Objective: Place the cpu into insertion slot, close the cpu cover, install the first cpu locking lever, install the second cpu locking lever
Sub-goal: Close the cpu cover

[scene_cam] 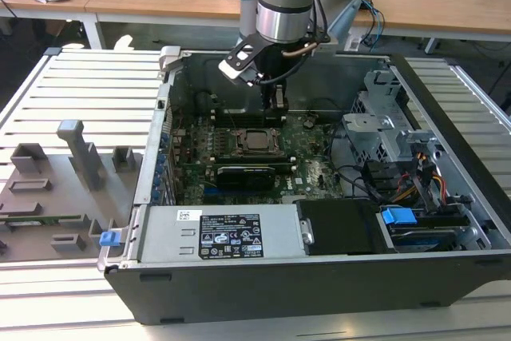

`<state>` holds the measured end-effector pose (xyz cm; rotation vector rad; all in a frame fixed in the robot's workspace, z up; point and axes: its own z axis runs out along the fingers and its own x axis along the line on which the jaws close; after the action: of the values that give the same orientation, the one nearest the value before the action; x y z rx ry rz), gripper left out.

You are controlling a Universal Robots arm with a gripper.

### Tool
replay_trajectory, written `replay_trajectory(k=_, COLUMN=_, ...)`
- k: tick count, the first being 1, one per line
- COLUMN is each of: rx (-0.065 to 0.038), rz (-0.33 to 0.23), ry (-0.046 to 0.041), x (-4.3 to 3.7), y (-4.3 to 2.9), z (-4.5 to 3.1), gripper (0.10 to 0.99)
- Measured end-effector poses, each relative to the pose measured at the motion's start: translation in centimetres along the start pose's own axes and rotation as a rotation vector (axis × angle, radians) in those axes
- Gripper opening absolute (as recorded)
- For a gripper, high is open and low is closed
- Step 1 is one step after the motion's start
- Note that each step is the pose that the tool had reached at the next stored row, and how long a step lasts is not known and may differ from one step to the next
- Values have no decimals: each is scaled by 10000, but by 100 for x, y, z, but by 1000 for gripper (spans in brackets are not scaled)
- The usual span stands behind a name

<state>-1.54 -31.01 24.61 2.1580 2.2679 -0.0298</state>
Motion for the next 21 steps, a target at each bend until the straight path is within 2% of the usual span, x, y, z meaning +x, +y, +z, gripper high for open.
replay_trajectory(k=4, rx=0, rz=-1, ry=0, x=1, y=-9, z=28, gripper=106)
replay_trajectory(k=11, rx=0, rz=0, ry=0, x=4, y=-24, z=119, gripper=106)
replay_trajectory(k=16, rx=0, rz=1, ry=0, x=12, y=-148, z=207, gripper=106)
replay_trajectory(k=21, rx=-1, rz=0, ry=1, x=16, y=-212, z=237, gripper=106)
